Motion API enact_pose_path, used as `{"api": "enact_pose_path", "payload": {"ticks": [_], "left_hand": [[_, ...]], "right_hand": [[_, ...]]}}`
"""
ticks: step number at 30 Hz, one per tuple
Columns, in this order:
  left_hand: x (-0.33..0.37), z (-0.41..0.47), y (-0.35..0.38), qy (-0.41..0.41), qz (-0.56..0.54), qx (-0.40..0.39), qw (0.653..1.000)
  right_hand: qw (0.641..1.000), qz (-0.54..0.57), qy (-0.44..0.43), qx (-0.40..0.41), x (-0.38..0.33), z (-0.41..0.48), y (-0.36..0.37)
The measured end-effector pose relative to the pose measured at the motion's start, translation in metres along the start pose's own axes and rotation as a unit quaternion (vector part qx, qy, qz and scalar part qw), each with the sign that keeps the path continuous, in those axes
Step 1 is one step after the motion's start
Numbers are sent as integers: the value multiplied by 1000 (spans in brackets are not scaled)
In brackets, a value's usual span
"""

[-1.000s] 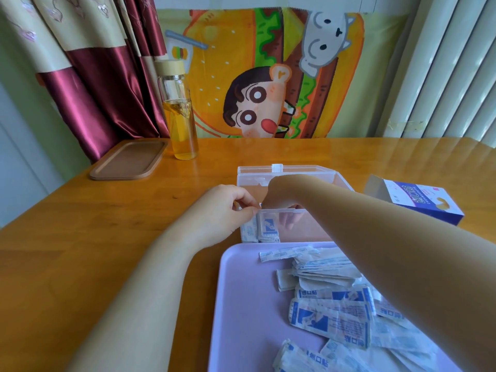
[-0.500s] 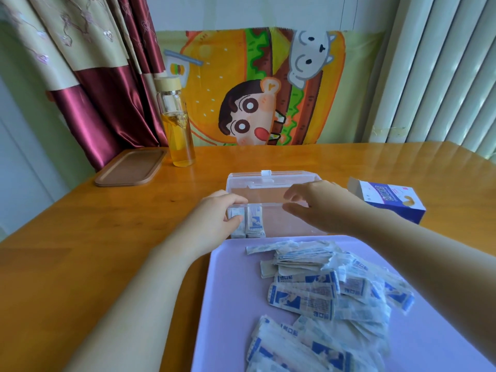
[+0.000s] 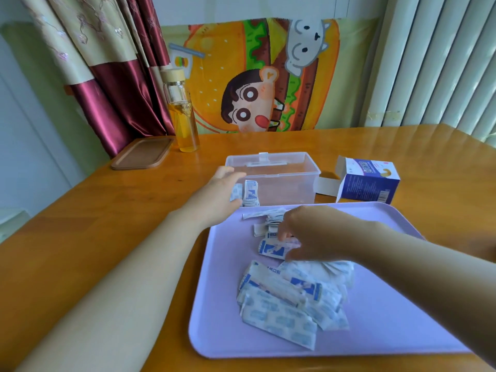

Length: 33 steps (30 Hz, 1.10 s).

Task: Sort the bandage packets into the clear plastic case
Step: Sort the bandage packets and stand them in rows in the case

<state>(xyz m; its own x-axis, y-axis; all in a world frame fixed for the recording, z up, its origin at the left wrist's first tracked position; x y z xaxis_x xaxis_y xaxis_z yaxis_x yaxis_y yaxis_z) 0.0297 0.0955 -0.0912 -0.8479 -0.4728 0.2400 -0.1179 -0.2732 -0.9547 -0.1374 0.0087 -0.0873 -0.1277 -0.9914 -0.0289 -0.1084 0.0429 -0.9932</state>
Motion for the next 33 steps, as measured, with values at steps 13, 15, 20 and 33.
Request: {"api": "enact_pose_path", "payload": {"ticks": [13, 15, 20, 33], "left_hand": [[35, -62, 8, 66, -59, -32, 996], [38, -67, 9, 70, -72, -47, 994], [40, -71, 15, 47, -72, -86, 993], [71, -82, 18, -117, -655, -158, 730]], "right_hand": [[989, 99, 96, 53, 16, -3, 8], [983, 142, 99, 65, 17, -5, 7], [975, 172, 85, 110, 17, -14, 6], [852, 366, 27, 374, -5, -23, 2]]}}
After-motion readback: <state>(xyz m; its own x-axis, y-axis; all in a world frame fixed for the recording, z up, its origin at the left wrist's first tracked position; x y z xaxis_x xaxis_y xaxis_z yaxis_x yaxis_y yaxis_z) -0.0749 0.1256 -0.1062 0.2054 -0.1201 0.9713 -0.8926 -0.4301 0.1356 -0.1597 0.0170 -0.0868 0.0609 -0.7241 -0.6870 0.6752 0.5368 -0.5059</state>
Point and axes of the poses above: each hand's wrist, its own z-axis towards the middle knuckle, its own y-axis out of the palm, x = y × z, the point moved 3 cm from there along z, towards the middle knuckle, and after that the axes turned 7 degrees about z, right-handed, at the moved point
